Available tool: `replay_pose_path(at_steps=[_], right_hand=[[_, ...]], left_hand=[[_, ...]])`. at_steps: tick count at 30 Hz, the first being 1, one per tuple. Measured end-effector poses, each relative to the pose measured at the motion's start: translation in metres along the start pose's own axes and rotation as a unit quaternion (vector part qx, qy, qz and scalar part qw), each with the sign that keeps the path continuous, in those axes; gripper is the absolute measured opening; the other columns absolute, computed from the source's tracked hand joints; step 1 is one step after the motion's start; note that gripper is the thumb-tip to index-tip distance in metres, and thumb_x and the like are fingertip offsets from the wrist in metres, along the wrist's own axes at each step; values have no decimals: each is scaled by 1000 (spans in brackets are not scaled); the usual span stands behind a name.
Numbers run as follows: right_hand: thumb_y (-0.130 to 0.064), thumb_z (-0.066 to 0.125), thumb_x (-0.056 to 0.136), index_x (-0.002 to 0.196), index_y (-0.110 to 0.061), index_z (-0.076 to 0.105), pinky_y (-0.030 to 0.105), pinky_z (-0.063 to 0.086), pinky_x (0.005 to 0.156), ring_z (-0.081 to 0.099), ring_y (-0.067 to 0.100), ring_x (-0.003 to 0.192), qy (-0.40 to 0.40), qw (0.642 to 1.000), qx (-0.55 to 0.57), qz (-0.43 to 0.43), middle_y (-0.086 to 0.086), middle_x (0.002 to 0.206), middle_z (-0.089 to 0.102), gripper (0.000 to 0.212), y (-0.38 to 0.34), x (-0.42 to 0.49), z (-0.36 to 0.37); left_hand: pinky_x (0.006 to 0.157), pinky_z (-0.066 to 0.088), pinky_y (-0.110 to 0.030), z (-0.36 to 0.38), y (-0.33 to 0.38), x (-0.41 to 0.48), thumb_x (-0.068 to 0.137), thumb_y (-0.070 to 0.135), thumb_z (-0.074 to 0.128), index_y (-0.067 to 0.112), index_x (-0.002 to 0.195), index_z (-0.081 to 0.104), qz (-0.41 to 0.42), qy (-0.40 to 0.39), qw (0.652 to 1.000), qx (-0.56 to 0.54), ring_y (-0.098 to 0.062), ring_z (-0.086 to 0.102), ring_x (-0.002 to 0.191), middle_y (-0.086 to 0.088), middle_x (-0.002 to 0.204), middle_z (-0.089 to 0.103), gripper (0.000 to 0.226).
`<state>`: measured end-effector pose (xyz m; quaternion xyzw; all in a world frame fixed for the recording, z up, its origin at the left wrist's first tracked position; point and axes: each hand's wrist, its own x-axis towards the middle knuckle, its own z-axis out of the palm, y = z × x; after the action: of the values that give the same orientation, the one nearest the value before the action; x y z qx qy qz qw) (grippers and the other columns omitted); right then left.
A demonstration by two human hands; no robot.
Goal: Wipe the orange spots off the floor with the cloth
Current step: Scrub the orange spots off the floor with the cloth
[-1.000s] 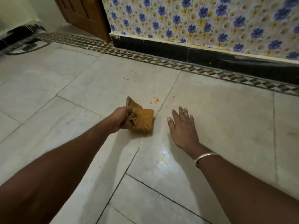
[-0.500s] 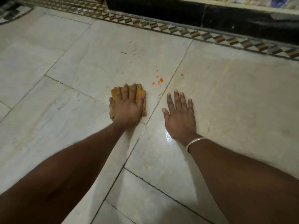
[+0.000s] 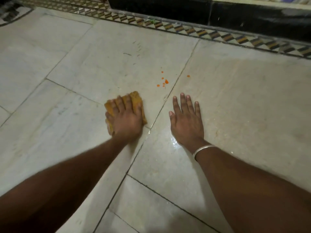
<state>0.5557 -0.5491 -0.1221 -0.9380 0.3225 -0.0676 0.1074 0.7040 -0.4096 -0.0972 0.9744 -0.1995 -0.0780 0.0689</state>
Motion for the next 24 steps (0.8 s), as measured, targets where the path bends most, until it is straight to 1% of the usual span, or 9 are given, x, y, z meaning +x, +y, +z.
replay_pose_path(at_steps=[4, 7, 8, 10, 13, 17, 20, 21, 24], right_hand=[[-43, 12, 105, 163, -16, 22, 52, 10, 128, 13, 27, 158, 11, 1000, -1, 7, 11, 170, 16, 65, -2, 2, 1], [-42, 12, 103, 163, -17, 22, 51, 9, 128, 14, 27, 158, 7, 1000, -3, -1, 11, 170, 17, 65, 1, 2, 2], [-42, 13, 103, 163, -17, 22, 52, 9, 128, 13, 27, 158, 6, 1000, -1, -4, 10, 171, 17, 66, 1, 1, 2], [-42, 13, 104, 163, -16, 23, 52, 10, 128, 13, 27, 158, 10, 1000, 0, -5, 11, 171, 17, 65, 2, 0, 3], [-42, 13, 104, 163, -16, 20, 52, 10, 127, 12, 27, 158, 11, 1000, -7, 2, 11, 171, 15, 65, 1, 1, 4], [-40, 16, 104, 163, -16, 22, 53, 11, 127, 13, 28, 158, 15, 1000, -5, 7, 12, 170, 17, 64, -1, 2, 3], [-41, 16, 104, 163, -17, 22, 51, 10, 128, 13, 27, 158, 9, 1000, -8, -1, 11, 170, 16, 64, 1, 3, 4], [-41, 16, 104, 163, -16, 21, 51, 10, 128, 13, 27, 158, 6, 1000, -7, -6, 11, 170, 16, 64, 2, 2, 4], [-41, 15, 105, 163, -16, 21, 51, 9, 128, 11, 27, 159, 3, 1000, 4, -4, 11, 171, 15, 64, 3, 0, 3]], left_hand=[[123, -8, -63, 15, 34, -54, 105, 64, 6, 26, 165, -8, 79, -35, 996, 12, -35, -17, 158, -8, 173, -13, 72], [124, -3, -64, 12, 51, -4, 105, 65, 7, 28, 166, -3, 152, -26, 987, 40, -36, -9, 160, -8, 174, -5, 72], [125, 1, -64, 7, 47, 17, 105, 64, 8, 28, 166, 1, 147, -21, 988, 46, -35, -4, 160, -8, 175, 0, 71], [125, 5, -65, -1, 27, 42, 107, 61, 12, 26, 166, 7, 76, -16, 996, 34, -35, 1, 160, -9, 174, 5, 70], [124, 4, -67, 1, 12, 18, 107, 60, 10, 23, 166, 4, -3, -4, 1000, 5, -36, -3, 160, -11, 174, 1, 71], [124, -5, -66, 16, 49, -46, 106, 62, 9, 22, 166, -8, 89, -34, 995, 22, -37, -16, 158, -11, 173, -13, 73], [125, -1, -65, 12, 64, -7, 107, 62, 11, 26, 166, -1, 145, -23, 988, 40, -36, -8, 160, -9, 174, -4, 71], [125, 1, -65, 9, 59, 13, 107, 62, 12, 26, 166, 2, 131, -20, 990, 43, -36, -4, 160, -9, 174, 0, 70], [123, 6, -67, -5, 22, 45, 107, 60, 14, 23, 166, 10, 10, -10, 1000, 8, -37, 1, 160, -11, 174, 7, 69]])
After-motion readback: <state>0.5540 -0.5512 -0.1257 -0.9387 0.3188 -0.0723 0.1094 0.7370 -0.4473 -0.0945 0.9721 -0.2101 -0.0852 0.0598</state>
